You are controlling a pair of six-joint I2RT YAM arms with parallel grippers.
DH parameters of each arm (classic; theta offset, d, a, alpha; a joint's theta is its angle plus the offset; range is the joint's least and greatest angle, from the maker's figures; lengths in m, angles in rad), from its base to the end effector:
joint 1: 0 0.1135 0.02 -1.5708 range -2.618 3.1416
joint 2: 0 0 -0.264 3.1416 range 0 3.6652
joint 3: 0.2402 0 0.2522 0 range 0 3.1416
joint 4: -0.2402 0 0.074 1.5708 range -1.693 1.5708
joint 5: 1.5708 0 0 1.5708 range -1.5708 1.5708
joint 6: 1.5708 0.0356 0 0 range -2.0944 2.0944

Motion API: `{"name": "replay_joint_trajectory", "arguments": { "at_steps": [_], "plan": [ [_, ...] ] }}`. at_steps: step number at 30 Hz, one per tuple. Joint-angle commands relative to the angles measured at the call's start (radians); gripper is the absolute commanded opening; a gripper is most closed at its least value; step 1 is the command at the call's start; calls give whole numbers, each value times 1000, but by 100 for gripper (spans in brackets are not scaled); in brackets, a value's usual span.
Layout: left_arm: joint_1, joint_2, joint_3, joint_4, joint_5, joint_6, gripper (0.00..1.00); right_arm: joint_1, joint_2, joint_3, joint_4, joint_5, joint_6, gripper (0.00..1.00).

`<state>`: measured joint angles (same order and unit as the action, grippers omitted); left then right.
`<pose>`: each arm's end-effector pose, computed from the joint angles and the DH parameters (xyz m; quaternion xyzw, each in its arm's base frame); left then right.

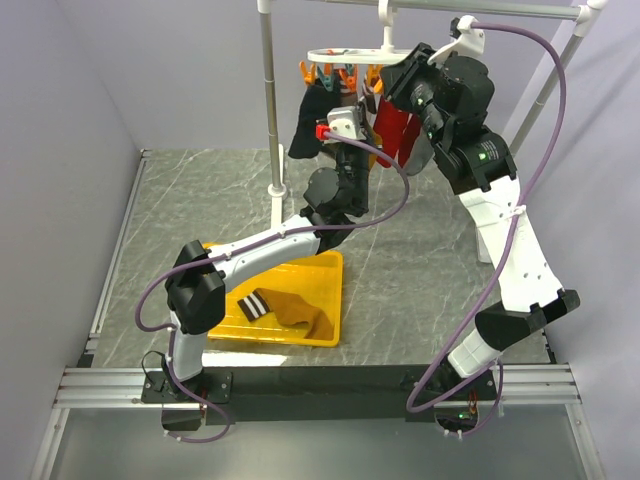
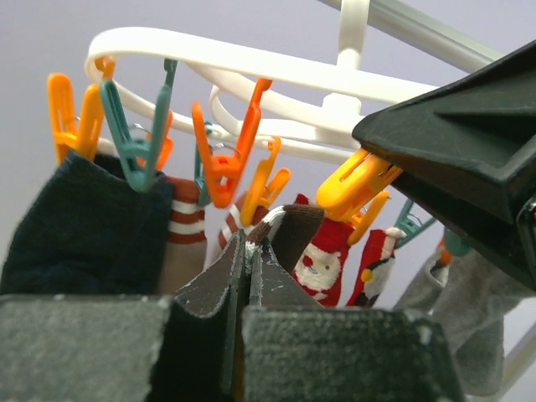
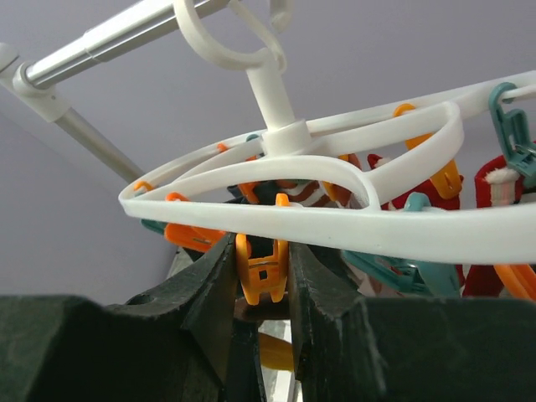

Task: Clip the socks to the hanger
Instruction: Clamp the sock onto the hanger.

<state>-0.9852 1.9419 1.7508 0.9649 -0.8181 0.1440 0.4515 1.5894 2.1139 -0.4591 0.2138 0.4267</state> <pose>0.2637 -0.3506 0.4406 -0.1192 0.4969 -0.2044 0.8349 0.2871 0.1308 0.5592 0.0694 0.6806 0.2425 0.6878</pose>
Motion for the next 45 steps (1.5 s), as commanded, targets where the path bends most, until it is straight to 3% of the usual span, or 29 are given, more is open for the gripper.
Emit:
{"name": "replay_joint_trajectory", "arguments": {
  "at_steps": [1, 8, 22, 27, 36, 45],
  "plan": [
    [0, -64, 10, -35, 2, -93, 1, -30, -26, 3, 22, 19, 18, 0],
    [0, -97, 22, -67, -24, -136, 1, -39, -29, -26, 39, 4, 29, 0],
    [48, -167, 46, -262, 74, -469, 1, -45, -66, -114, 135, -44, 18, 0],
    [102, -193, 35, -351, 169, -630, 1, -48, -81, -141, 166, -48, 40, 0],
    [138, -195, 41, -422, 266, -739, 1, -54, -95, -161, 209, -77, 44, 0],
    [215, -227, 42, -515, 476, -857, 1, -57, -155, -310, 413, -191, -74, 0]
  ]
}}
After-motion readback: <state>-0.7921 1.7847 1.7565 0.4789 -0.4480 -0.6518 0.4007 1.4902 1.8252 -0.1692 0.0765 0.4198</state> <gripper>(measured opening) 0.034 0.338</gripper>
